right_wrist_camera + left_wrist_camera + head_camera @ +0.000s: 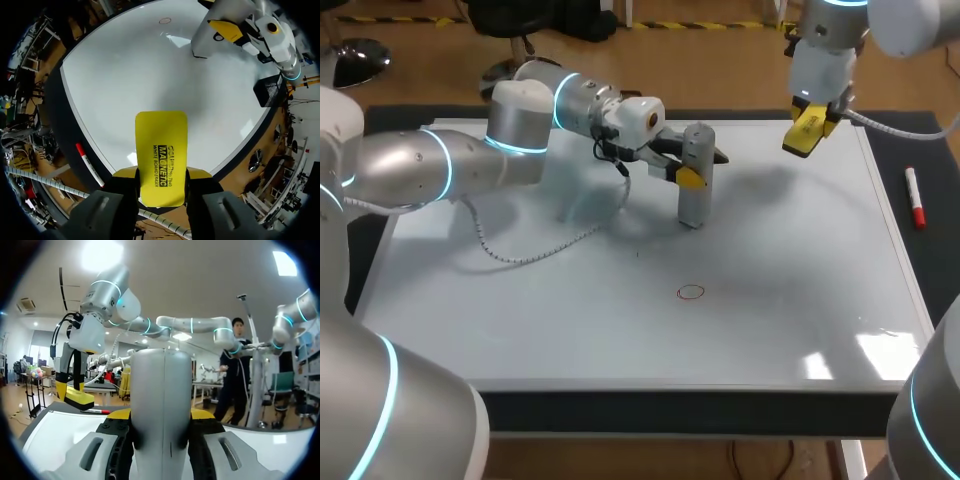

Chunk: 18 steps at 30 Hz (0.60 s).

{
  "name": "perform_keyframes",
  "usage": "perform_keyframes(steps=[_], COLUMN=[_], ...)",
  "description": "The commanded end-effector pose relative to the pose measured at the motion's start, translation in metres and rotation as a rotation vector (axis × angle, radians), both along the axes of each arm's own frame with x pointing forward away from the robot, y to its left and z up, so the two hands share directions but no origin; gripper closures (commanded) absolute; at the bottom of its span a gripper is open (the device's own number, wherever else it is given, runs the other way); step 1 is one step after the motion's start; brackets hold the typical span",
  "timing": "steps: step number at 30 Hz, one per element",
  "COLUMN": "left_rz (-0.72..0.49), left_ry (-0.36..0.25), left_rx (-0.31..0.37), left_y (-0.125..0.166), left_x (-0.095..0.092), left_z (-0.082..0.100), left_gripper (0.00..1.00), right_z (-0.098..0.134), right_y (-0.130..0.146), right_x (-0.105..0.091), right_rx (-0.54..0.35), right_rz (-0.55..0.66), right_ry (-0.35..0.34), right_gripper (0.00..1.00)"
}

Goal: Pick up the inspection probe, press it on each red-marked spot on the whiteboard one by one, put down the probe, pick up the eraser, and wipe off all the red marks.

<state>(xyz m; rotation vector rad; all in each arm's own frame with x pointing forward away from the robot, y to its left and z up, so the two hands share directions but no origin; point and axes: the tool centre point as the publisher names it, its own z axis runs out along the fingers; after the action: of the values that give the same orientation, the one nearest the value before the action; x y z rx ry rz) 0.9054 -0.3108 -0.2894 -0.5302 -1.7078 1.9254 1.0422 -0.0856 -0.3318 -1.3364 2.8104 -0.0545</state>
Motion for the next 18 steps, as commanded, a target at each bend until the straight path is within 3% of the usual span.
perform_keyframes(steps=[1,18], left_rz=[0.013,0.024], left_ry=[-0.002,-0.002], left_rx=[-0.002,-0.003], left_y=[-0.0001,-0.0011], left_x=[-0.0022,-0.0111], left_z=[0.0008,-0.0021], left_gripper=[1.0,1.0], right_z=[0.0011,0.0011], right_y=[-0.0004,-0.0004], right_x=[0.0003,0.0003], right_rx=[-0.004,-0.004], right_rz=[0.002,0.002], right_ry=[0.001,0.001], right_gripper=[1.0,1.0])
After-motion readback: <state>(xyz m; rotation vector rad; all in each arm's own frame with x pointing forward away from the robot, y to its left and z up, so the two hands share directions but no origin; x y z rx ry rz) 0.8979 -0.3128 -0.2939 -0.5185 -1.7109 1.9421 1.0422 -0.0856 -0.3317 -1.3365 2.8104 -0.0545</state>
